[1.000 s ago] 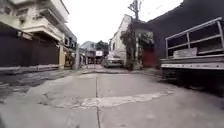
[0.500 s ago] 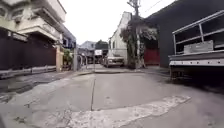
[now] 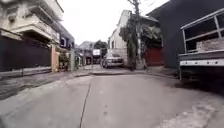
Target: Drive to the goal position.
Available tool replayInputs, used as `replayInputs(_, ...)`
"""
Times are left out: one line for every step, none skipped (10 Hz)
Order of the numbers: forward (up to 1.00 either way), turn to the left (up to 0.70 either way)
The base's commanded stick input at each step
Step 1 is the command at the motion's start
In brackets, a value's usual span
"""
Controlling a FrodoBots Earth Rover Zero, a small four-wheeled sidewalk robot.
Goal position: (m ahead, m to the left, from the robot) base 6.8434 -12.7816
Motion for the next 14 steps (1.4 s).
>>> replayInputs(1.00,0.00)
replayInputs(1.00,0.00)
replayInputs(1.00,0.00)
replayInputs(1.00,0.00)
replayInputs(1.00,0.00)
replayInputs(1.00,0.00)
replayInputs(1.00,0.00)
replayInputs(1.00,0.00)
replayInputs(1.00,0.00)
replayInputs(1.00,0.00)
replayInputs(1.00,0.00)
replayInputs(1.00,0.00)
replayInputs(1.00,0.00)
replayInputs(1.00,0.00)
